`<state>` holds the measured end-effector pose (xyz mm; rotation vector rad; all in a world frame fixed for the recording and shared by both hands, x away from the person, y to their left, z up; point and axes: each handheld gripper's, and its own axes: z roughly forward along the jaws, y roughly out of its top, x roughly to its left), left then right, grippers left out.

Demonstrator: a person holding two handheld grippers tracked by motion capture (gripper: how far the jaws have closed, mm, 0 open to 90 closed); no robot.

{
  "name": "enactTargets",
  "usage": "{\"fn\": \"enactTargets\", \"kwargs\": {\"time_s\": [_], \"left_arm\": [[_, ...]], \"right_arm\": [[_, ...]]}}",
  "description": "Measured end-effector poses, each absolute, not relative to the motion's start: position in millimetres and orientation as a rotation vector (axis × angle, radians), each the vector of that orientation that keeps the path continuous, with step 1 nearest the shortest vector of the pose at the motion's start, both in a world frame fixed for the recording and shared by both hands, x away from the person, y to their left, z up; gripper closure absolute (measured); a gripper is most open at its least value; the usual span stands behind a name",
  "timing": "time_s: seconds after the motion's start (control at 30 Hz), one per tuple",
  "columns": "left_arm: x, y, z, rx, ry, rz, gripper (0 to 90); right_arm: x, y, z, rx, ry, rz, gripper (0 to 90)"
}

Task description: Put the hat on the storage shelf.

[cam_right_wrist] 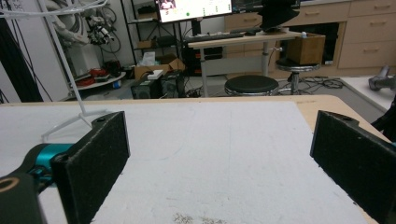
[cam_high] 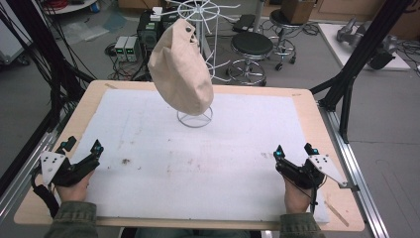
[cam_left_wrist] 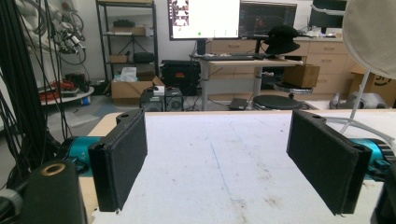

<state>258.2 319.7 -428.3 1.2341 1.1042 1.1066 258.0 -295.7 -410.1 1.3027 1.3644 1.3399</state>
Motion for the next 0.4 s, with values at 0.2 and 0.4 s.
{"fn": "enactTargets", "kwargs": {"time_s": [0.2,0.4], "left_arm": [[258.4,319.5,-428.6,1.236,1.106,1.103,20.7],[258.9,319.6,-428.8,1.238,1.105,1.102,20.7]], "right_arm": [[258.2,-295.8,-410.1,1.306,1.367,1.340,3.8],[258.8,-295.7,-410.4,1.308,1.367,1.341,3.8]]}}
